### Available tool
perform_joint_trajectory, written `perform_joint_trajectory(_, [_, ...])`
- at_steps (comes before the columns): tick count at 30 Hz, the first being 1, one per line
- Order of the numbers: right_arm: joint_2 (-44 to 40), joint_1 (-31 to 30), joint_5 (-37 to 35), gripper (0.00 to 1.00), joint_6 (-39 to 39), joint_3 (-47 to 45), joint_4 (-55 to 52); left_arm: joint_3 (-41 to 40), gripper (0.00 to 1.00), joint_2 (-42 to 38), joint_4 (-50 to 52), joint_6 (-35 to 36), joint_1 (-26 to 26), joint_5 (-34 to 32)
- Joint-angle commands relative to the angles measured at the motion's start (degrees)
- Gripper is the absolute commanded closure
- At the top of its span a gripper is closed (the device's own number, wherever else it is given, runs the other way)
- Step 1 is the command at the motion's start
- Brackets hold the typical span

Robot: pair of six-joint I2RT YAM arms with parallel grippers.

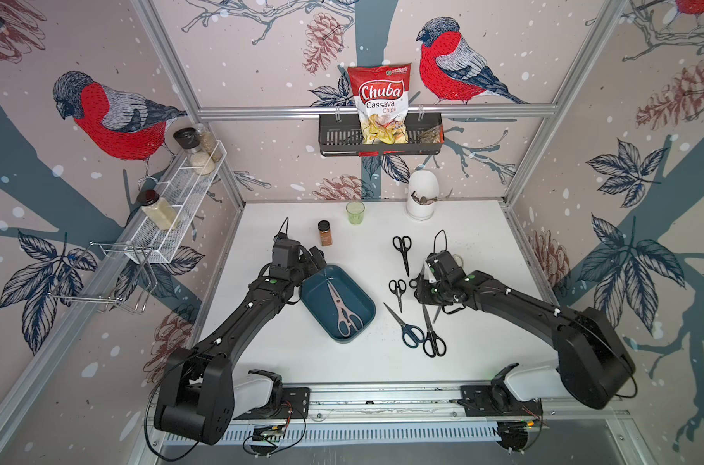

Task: Put the scissors into the storage box
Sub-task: Pick up the scissors from the center of the board.

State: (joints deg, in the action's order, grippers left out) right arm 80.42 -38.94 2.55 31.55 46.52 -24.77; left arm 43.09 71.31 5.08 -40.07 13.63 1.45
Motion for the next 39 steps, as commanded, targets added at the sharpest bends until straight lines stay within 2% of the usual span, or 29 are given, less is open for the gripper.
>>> perform_joint_trajectory(1, [0.36, -5.19, -4.73, 0.57, -0.07, -0.30, -5.55, 0.73, 0.05, 0.78, -0.51, -0.05, 0.42, -0.67])
perform_joint_trajectory(4, [1.86, -10.17, -7.49, 0.57, 0.94, 0.05, -7.88, 0.85, 0.05, 1.16, -0.60, -0.13, 0.61, -0.49])
perform_joint_trajectory(7, [2.68, -12.59, -9.85, 0.59, 1.84, -0.23, -9.29, 0.92, 0.05, 1.13, -0.60, -0.04, 0.69, -0.57])
perform_joint_trajectory(17, [-0.77, -11.85, -6.64, 0.64, 1.63, -3.93, -7.95, 1.12, 0.05, 1.02, 0.02, 0.69, 0.89, -1.78])
perform_joint_trajectory(28, [0.79, -11.81, -4.67, 0.71, 1.23, -5.64, -4.47, 1.03, 0.05, 0.98, 0.18, 0.50, 0.89, -1.84])
perform_joint_trajectory(39, [3.06, -12.10, -4.74, 0.70, 0.97, -6.63, -3.03, -0.93, 0.05, -1.51, -0.85, -1.03, 0.87, -5.79])
